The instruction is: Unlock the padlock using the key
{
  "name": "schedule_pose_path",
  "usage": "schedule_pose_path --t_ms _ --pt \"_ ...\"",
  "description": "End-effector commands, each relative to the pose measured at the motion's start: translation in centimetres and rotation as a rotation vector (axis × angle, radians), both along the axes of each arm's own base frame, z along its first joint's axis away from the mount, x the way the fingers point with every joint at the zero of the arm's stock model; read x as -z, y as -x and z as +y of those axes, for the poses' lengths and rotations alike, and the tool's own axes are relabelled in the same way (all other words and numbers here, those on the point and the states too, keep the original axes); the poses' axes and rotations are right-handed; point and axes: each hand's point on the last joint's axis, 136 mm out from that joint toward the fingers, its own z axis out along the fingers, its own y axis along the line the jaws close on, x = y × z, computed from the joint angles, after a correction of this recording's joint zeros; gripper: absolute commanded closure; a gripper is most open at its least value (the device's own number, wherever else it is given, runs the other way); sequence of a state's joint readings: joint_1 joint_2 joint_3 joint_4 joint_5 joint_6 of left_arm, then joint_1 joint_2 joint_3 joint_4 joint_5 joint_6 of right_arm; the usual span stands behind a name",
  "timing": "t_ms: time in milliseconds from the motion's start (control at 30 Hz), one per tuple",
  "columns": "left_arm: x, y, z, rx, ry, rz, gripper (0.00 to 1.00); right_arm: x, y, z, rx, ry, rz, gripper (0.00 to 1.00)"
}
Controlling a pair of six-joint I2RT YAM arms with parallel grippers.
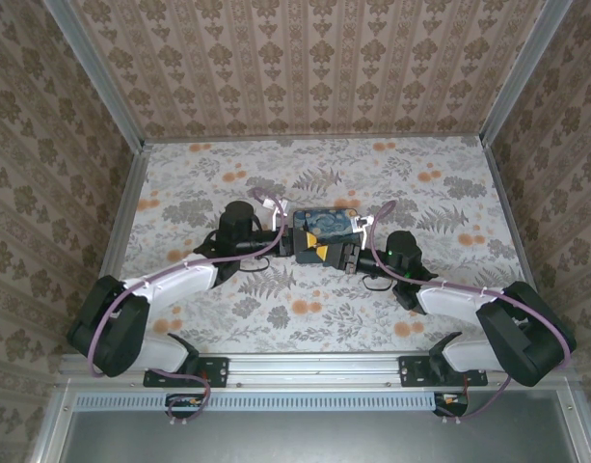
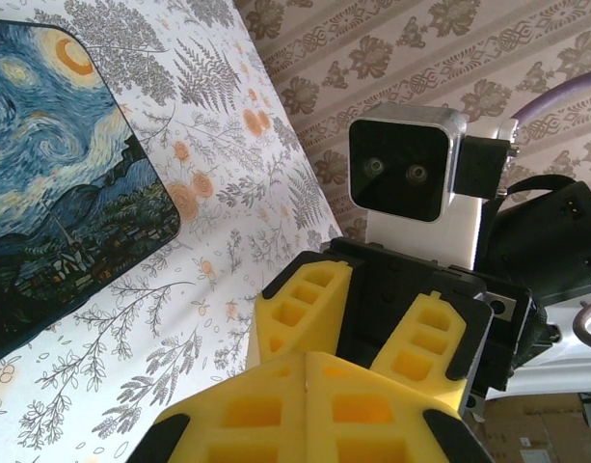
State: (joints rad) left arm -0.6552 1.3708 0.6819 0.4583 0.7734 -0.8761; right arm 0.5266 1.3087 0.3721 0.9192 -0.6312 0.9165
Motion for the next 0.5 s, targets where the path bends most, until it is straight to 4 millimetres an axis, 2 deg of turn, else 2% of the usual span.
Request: schedule_pose_path --t_ms 0,200,467 --pt "0.30 0.01 -0.23 -0.002 0.005 0.003 1.00 -0.85 -0.32 0.07 0.017 -0.024 -0.034 0.67" --pt "0.62 0.05 -0.37 -0.002 0.002 0.008 1.00 -1.52 -0.56 0.18 0.019 -0.035 -0.040 0.67" --pt "0.67 -0.05 -0.61 -0.002 0.004 0.009 1.00 -1.21 -0.62 0.15 0.023 -0.032 -0.031 0.71"
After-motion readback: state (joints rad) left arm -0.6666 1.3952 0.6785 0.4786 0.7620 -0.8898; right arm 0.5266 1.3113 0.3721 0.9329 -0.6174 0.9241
